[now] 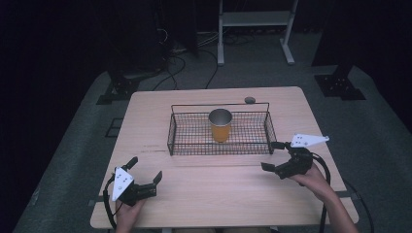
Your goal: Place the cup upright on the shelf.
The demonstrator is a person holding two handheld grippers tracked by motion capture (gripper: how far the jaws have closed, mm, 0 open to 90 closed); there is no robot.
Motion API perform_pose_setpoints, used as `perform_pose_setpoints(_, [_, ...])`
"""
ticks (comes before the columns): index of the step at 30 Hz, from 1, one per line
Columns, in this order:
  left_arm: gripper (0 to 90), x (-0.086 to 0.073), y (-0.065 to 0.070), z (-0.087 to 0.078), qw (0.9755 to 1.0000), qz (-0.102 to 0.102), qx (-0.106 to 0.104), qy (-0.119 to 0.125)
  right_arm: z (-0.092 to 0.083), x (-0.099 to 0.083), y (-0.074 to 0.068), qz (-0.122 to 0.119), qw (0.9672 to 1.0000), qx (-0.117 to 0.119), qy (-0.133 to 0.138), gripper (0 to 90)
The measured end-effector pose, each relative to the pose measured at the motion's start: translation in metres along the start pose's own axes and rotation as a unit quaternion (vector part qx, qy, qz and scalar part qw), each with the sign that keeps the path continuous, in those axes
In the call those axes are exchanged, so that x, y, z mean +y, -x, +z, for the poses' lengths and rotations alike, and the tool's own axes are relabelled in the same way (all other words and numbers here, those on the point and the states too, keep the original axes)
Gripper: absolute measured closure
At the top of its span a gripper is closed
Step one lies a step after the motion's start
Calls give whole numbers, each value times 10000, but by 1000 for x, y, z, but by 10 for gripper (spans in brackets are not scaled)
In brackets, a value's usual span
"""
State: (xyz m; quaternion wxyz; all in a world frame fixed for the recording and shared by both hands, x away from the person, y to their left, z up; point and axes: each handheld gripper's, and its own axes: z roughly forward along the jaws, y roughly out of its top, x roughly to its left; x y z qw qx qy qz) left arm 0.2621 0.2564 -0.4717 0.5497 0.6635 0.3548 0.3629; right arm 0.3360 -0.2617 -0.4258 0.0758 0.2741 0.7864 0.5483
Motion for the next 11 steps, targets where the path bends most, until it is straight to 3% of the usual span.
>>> perform_pose_setpoints(6, [0, 0, 0, 0, 10000, 7, -1, 2, -4, -6, -3, 40, 10000, -36, 64, 2])
perform_pose_setpoints(11, [0, 0, 0, 0, 10000, -17, 5, 11, -19, -24, -13, 104, 9988, -325, 345, 2])
